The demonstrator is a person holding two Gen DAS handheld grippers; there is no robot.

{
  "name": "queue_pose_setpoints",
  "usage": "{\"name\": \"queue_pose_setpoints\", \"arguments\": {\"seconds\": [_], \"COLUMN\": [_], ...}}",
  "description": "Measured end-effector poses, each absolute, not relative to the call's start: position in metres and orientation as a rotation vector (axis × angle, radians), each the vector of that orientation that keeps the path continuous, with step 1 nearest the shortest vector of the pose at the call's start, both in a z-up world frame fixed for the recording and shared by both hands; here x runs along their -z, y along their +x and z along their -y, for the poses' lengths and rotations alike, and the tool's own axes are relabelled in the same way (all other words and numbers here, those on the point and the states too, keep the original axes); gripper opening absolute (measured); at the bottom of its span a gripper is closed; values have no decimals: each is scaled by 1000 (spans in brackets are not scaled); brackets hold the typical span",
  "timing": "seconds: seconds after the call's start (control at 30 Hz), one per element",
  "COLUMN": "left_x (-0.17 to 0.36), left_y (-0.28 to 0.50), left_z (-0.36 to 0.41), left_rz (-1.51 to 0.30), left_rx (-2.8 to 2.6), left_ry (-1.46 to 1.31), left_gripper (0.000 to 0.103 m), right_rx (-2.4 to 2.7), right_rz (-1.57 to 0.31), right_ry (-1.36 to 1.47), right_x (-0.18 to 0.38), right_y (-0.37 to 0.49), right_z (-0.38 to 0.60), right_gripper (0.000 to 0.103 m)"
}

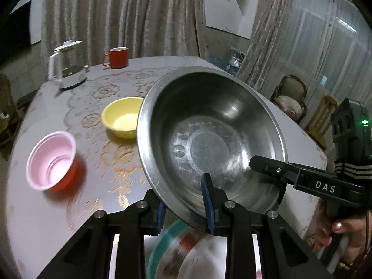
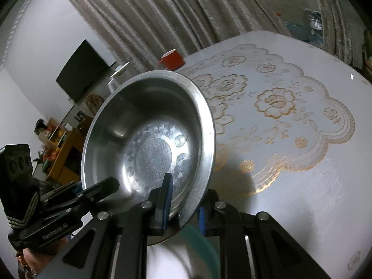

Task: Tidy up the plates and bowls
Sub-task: 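Lift the steel basin with the right tool and carry it beside the plate stack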

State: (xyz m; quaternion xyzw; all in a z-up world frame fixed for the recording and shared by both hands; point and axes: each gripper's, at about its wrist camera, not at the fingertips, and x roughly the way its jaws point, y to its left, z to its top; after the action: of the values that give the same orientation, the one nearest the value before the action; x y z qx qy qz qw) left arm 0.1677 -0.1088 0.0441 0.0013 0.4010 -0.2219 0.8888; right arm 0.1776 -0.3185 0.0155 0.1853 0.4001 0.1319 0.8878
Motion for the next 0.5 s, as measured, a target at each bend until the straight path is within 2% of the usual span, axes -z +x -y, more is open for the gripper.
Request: {"name": "queue_pose_setpoints", "arguments": {"seconds": [0.5], "left_x": [-48], "left_y": [87], "left_z": [9], "left_rz": [-806], "left_rx": [387], "left_ry": [-116], "left_gripper": [28], "right_rx": [-428], "right_rz": [-885], "right_ry": [305], "right_x": [-20], "right_y": [131], "right_z": [233], "right_gripper": [18]}}
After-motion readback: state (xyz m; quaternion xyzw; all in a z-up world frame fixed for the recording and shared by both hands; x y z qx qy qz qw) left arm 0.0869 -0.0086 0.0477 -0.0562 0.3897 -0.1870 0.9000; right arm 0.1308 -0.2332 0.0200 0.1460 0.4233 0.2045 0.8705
